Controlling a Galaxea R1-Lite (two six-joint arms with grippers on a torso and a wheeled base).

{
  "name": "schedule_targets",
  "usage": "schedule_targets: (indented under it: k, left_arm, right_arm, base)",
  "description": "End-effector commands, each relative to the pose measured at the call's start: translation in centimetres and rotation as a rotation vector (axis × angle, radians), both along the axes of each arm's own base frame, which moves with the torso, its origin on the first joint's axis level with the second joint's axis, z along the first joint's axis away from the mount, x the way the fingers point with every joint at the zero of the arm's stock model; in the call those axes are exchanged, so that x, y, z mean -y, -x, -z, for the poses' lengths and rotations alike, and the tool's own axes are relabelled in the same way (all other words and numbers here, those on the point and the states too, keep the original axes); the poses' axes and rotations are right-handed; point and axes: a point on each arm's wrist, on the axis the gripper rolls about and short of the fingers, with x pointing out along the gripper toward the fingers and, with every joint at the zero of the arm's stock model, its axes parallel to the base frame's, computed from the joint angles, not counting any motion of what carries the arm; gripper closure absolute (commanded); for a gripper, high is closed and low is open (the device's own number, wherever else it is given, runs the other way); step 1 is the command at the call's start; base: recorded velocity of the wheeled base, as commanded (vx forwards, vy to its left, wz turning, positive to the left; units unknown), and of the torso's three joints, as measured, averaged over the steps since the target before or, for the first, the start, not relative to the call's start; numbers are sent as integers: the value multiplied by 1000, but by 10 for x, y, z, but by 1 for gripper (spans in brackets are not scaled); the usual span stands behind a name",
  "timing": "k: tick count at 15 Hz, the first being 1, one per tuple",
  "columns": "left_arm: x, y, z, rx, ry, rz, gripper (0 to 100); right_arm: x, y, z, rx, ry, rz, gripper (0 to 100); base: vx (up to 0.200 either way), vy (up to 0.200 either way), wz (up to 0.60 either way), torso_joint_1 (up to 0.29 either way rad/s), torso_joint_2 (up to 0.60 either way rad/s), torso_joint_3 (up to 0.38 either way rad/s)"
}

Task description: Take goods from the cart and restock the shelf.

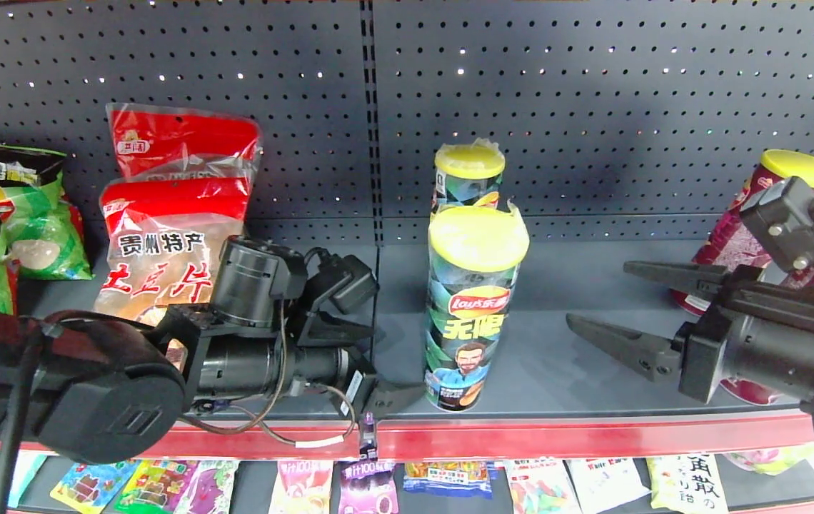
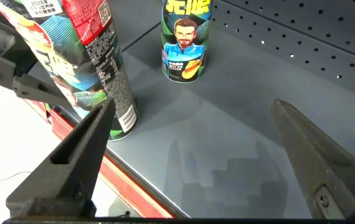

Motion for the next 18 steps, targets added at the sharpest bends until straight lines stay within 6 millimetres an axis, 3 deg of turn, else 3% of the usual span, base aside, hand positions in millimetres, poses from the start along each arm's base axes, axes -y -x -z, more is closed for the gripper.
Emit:
schedule_targets:
  k: [1,4,7,10,11,13,14,16,17,18]
  left_arm:
    - [-1,2,0,2,1,-1,0]
    - [-15,5,-7,19,5,-45,0]
    - [-47,19,-18,72,32,-135,0]
    - [-108,76,-42,176,93,-317,0]
    - [-118,89,-45,195,110,-369,0]
    - [-144,138,-51,216,140,-526,0]
    - [-150,153,-52,215,139,-549,0]
    - [-169,204,-45,204,96,-623,0]
    - [-174,216,-42,210,84,-657,0]
    - [-185,242,-31,223,52,-749,0]
  right_arm:
    - [0,0,1,-2,1,-1,0]
    - [1,3,3,-6,6,-5,0]
    - [7,18,3,14,-1,-22,0]
    - [39,68,24,38,-14,-24,0]
    - [48,80,28,38,-14,-14,0]
    - [81,123,34,23,-2,77,0]
    - [89,137,34,19,-1,105,0]
    - [109,180,41,3,7,252,0]
    - [111,188,43,5,6,301,0]
    - [114,200,48,8,-1,445,0]
  base:
    - [0,0,0,0,0,0]
    - [0,0,0,0,0,0]
    - [0,0,0,0,0,0]
    - [0,0,0,0,0,0]
    - [0,0,0,0,0,0]
    - [0,0,0,0,0,0]
    - [0,0,0,0,0,0]
    - [0,0,0,0,0,0]
    - [0,0,0,0,0,0]
    - [0,0,0,0,0,0]
